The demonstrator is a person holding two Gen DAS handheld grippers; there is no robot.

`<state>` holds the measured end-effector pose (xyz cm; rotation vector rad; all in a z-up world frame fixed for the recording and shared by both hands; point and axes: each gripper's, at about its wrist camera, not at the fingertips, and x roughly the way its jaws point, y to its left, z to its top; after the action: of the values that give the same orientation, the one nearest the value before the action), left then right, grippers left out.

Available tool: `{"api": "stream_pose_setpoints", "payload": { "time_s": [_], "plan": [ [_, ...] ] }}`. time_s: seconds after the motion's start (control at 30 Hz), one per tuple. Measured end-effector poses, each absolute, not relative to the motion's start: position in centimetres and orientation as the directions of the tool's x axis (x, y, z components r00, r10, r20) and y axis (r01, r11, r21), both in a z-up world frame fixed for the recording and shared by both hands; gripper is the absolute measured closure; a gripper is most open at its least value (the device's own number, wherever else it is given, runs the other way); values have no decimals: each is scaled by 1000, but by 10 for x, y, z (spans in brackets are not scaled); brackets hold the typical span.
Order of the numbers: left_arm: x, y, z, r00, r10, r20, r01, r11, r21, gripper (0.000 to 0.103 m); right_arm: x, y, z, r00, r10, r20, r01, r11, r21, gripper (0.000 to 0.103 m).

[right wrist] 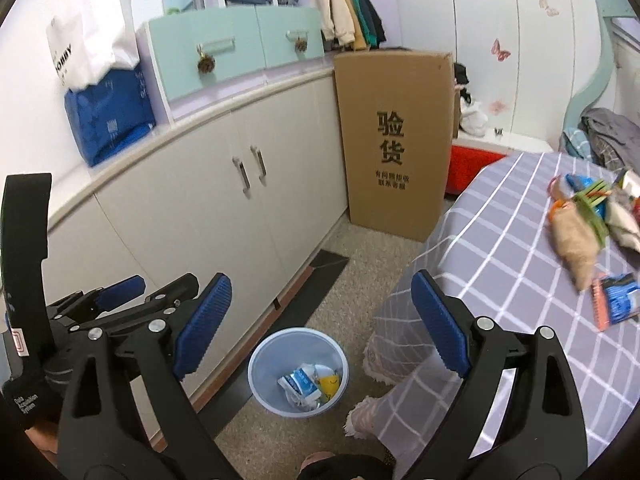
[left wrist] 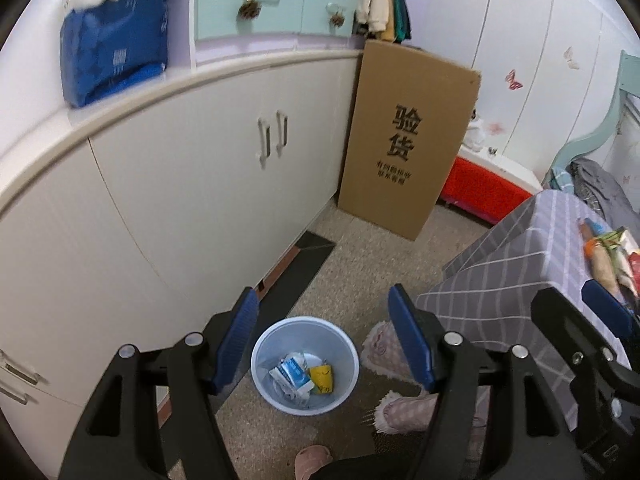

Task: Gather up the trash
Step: 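Move both tools back over the table toward the remaining trash, then grasp the blue snack packet with the right tool while the left tool grasps the tan cloth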

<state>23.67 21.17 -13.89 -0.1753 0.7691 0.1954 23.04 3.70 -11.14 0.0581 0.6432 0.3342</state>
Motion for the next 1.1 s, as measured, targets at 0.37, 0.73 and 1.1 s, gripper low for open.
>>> {"api": "stream_pose_setpoints", "payload": {
  "time_s": [0.37, 0.73, 1.1],
  "plan": [
    [228, 130, -99, 738, 67, -671, -136, 989, -51, 33, 206, -40, -76, 807, 246, -537, -200, 969, 143, 10],
    [241, 11, -104, 721, -57, -691, 83, 997, 4, 30, 204, -157, -98, 776, 94, -624, -10, 990, 138, 8],
    [267, -36, -123, 683, -34, -729, 128, 989, 75, 30, 242, -199, -135, 642, 14, -767, 68, 995, 75, 8]
  ]
}}
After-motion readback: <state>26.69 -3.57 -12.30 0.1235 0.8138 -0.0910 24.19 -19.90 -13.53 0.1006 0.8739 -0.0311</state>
